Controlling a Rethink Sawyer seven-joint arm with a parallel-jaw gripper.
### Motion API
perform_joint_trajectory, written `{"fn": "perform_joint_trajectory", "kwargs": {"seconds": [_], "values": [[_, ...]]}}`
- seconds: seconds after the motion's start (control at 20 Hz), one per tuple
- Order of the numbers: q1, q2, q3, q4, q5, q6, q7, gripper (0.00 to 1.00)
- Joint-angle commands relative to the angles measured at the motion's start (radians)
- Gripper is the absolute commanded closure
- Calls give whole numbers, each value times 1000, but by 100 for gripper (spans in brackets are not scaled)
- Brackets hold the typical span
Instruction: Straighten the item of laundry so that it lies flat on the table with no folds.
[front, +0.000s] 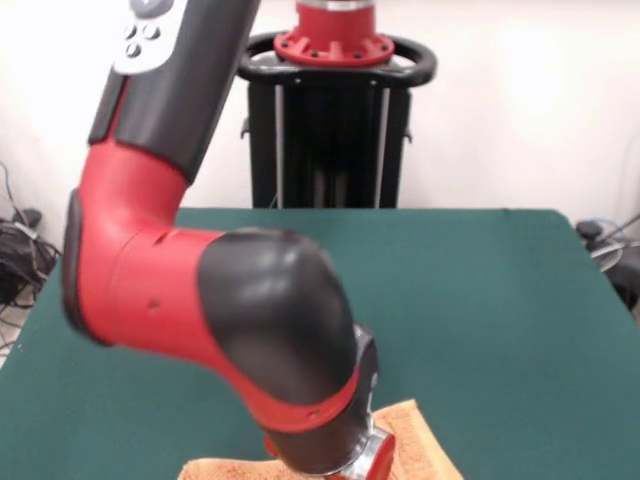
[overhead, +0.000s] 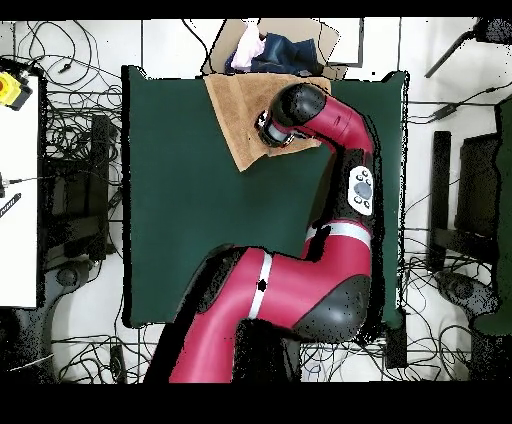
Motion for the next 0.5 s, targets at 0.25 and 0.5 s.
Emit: {"fn": "perform_joint_trajectory", "kwargs": {"seconds": [0.25,0.5], "values": [[-15,297,231,-116,103,340,58,100],[-16,287,238,-90,143,370,78,100]]}}
